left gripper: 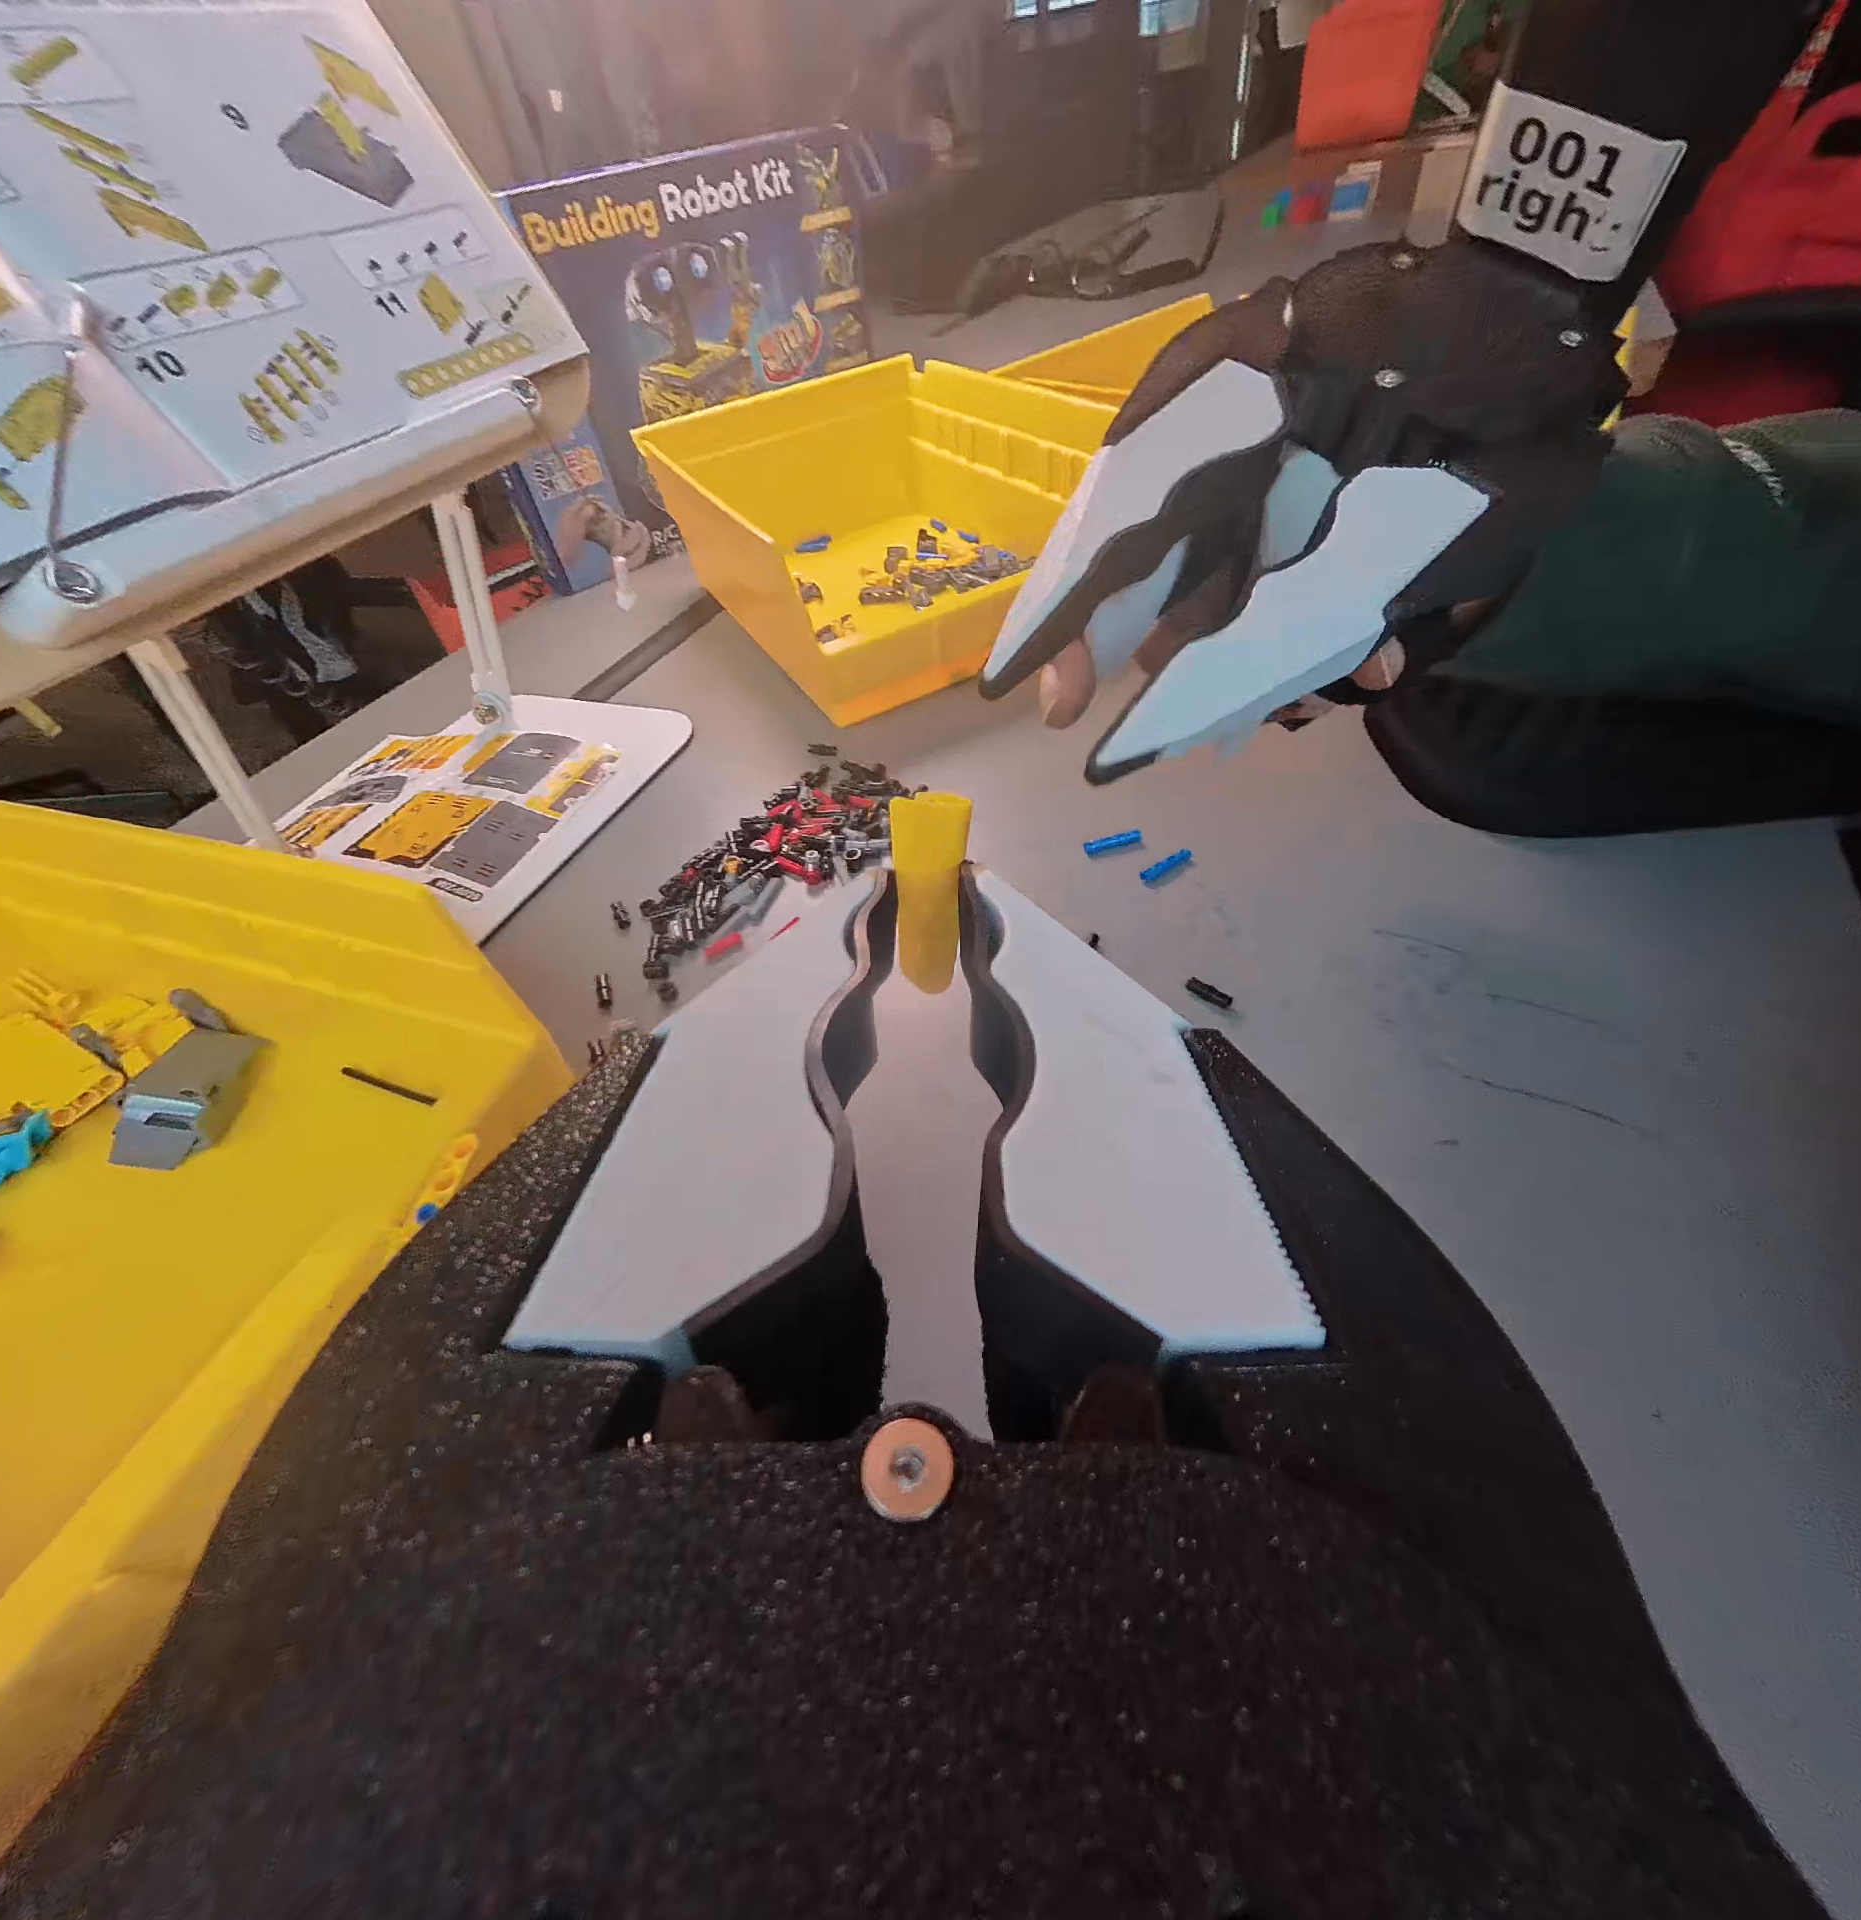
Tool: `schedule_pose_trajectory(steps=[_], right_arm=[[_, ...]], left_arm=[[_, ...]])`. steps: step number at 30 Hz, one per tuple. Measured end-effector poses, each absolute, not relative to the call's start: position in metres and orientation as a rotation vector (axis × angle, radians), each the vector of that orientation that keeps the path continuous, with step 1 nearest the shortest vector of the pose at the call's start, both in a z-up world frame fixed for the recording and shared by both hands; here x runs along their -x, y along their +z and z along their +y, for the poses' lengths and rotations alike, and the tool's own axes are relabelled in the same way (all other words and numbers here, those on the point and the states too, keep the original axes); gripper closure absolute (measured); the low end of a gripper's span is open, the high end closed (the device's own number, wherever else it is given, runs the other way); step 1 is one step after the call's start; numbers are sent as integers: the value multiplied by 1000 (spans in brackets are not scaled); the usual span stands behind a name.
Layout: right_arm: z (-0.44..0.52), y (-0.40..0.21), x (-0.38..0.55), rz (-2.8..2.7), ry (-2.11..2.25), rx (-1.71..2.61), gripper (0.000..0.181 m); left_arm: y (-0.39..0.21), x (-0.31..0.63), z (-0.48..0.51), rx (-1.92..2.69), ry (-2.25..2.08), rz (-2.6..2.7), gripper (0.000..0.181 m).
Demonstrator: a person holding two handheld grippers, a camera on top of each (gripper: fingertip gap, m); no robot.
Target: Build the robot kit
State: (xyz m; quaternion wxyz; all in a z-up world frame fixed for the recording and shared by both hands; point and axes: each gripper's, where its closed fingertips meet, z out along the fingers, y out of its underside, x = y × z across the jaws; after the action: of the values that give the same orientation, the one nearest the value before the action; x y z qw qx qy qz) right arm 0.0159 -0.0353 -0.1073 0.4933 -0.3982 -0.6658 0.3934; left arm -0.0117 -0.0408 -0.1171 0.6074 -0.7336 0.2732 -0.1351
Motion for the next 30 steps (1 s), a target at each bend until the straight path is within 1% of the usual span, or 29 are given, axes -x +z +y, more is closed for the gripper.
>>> schedule_pose_trajectory(steps=[1, 2, 5, 6, 7, 8, 10, 14, 17, 18, 20, 21, 23, 24, 25, 30], right_arm=[[-43, -114, -16, -1697, 932, 926, 152], [-48, -121, -17, -1782, 892, 893, 145], [-53, -130, -22, -1979, 771, 824, 119], [-53, -126, -23, -2001, 752, 796, 119], [-54, -118, -23, -2005, 743, 767, 128], [-54, -110, -23, -2000, 739, 742, 142], [-54, -92, -24, -1956, 744, 695, 181], [-51, -74, -36, -1987, 769, 684, 181], [-41, -69, -41, -2063, 672, 689, 180], [-40, -70, -41, -2098, 640, 691, 168], [-39, -75, -38, -2154, 593, 704, 153], [-39, -77, -34, -2153, 584, 704, 154], [-34, -82, -26, -2124, 559, 715, 167], [-32, -84, -23, -2096, 557, 714, 177], [-30, -87, -20, -2075, 567, 719, 181], [-28, -107, -16, -1985, 715, 847, 181]], left_arm=[[-119, 7, -43, 1689, -329, 654, 171], [-118, 2, -46, 1674, -353, 673, 171], [-115, -6, -51, 1635, -393, 704, 171], [-113, -8, -52, 1623, -399, 712, 170], [-111, -10, -53, 1615, -399, 717, 170], [-110, -11, -54, 1609, -393, 721, 171], [-110, -9, -54, 1613, -381, 723, 170], [-111, -2, -55, 1642, -354, 733, 170], [-104, -2, -48, 1656, -288, 787, 170], [-100, -4, -45, 1659, -260, 811, 170], [-94, -10, -35, 1656, -162, 873, 170], [-92, -13, -31, 1650, -120, 897, 170], [-90, -15, -23, 1636, -42, 920, 170], [-93, -14, -19, 1634, 9, 929, 170], [-97, -13, -16, 1633, 59, 940, 170], [-117, -8, -16, 1631, 132, 937, 171]])
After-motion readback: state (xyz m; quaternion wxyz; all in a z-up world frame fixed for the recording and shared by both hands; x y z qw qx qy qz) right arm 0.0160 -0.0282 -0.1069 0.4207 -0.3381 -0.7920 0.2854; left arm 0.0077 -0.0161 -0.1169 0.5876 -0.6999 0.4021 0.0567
